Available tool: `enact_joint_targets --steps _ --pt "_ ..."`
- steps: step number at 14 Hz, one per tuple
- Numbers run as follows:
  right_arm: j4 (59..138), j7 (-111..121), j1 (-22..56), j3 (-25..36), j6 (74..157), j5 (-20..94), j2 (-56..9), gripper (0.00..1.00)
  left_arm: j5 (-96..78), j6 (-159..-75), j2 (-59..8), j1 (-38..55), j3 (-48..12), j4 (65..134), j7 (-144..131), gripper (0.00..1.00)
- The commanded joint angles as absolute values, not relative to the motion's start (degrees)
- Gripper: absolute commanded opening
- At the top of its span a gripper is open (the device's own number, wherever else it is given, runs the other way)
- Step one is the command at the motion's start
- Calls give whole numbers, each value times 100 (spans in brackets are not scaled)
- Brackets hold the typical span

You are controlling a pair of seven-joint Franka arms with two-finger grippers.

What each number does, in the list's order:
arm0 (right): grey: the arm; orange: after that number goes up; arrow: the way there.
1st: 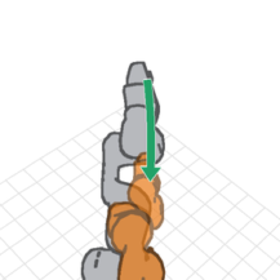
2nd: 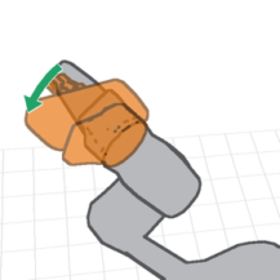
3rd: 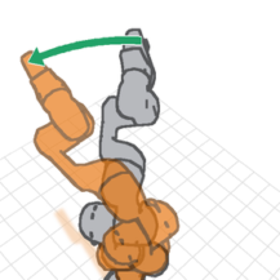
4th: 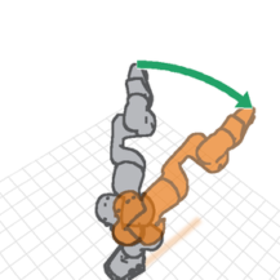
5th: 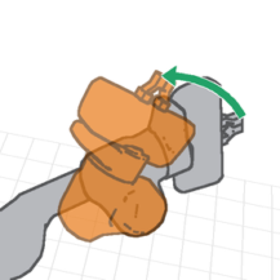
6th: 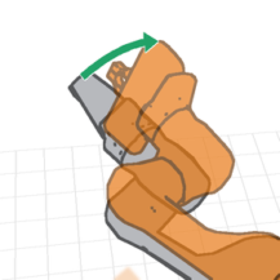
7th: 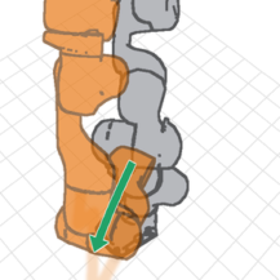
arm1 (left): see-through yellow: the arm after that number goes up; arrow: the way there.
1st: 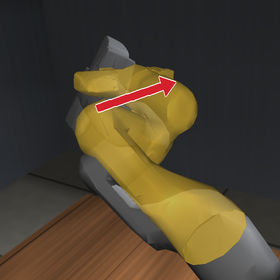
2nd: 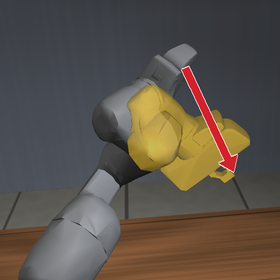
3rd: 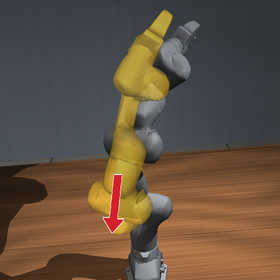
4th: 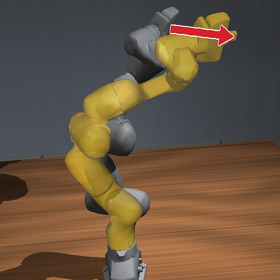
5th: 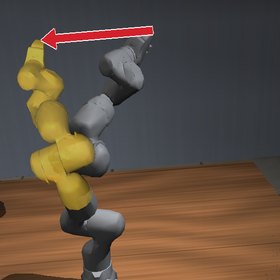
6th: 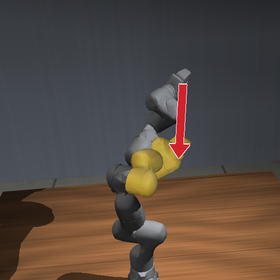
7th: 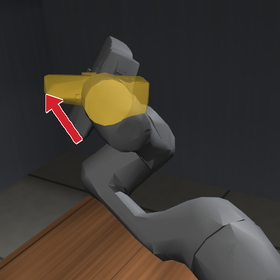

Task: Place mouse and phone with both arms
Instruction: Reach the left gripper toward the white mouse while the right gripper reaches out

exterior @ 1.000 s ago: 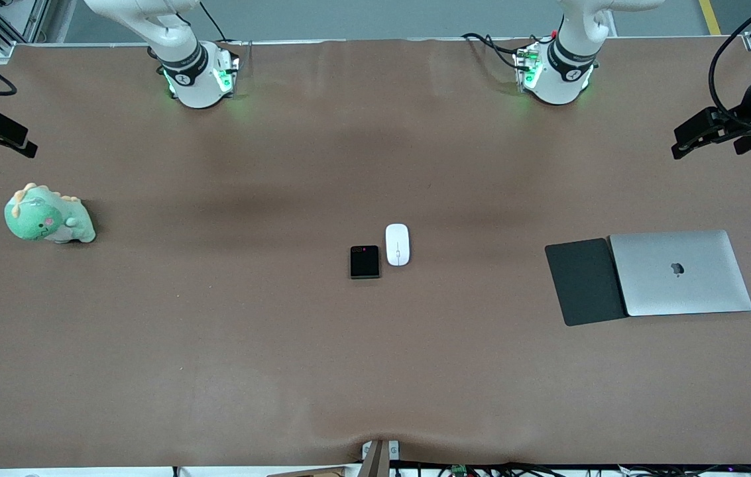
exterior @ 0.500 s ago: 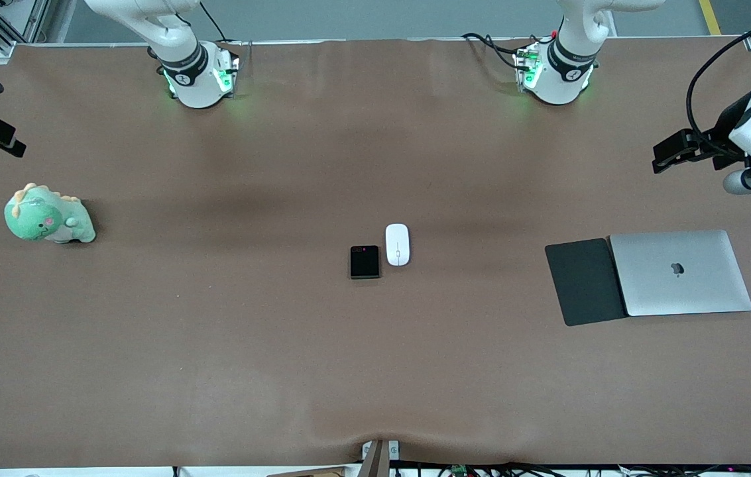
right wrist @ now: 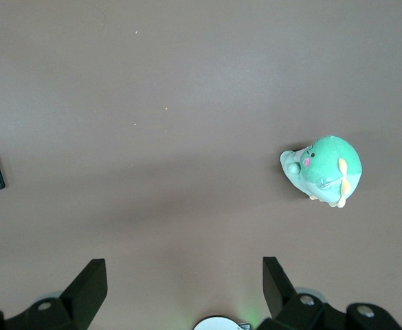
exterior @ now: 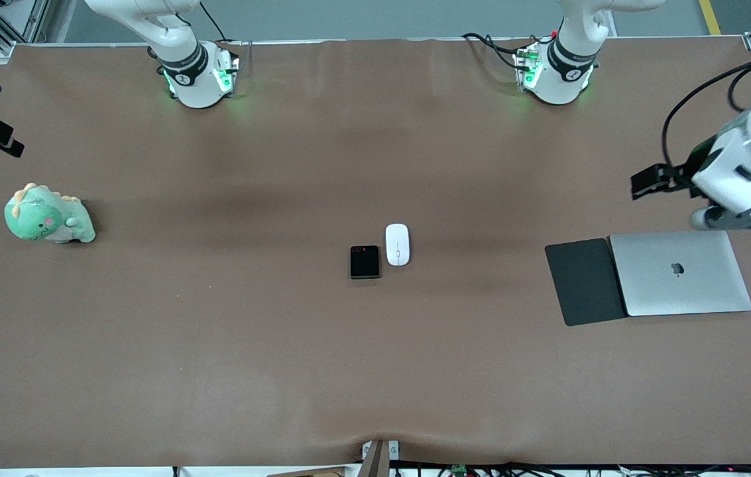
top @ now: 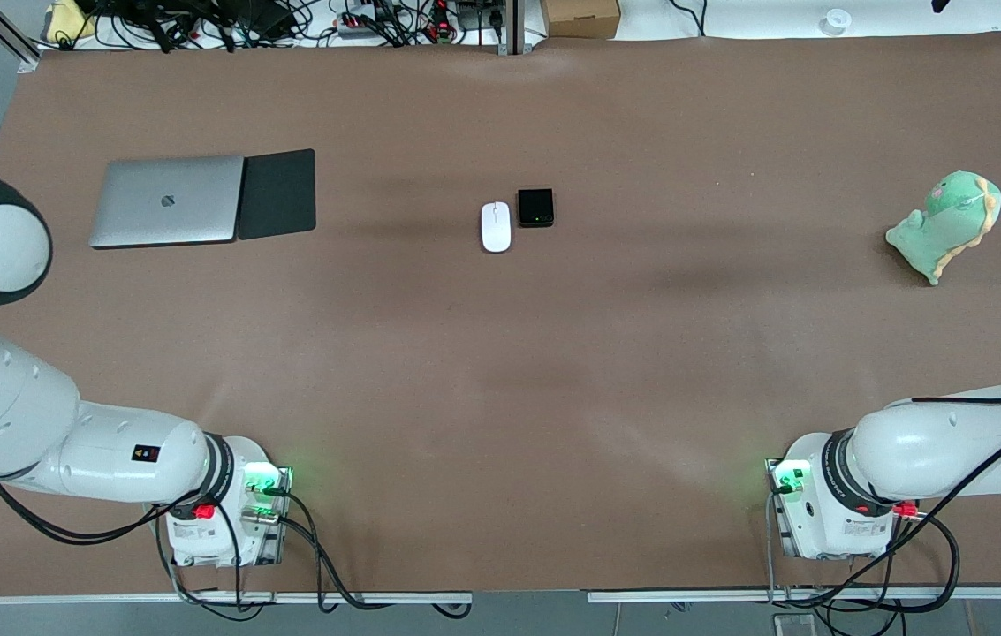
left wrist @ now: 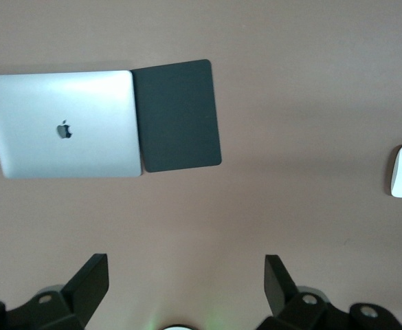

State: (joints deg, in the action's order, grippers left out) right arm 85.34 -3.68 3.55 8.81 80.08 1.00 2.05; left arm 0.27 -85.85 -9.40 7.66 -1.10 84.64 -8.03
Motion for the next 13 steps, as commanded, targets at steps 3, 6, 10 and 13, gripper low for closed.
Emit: enact_joint_targets --steps 3,6,10,13 --pt "8473 -422 307 809 7945 97 202 100 -220 -9095 -1704 879 -473 8376 -1002 100" --pt "8473 -430 325 809 7954 105 185 100 -176 -9351 -2073 1158 -650 8367 -1054 100" --pt "8464 -431 473 782 8024 202 -105 100 -158 -9711 -2478 1677 -659 8350 -1949 100" --pt "8464 -439 834 782 8304 376 -421 100 -202 -10115 -2741 2064 -659 8350 -2739 100"
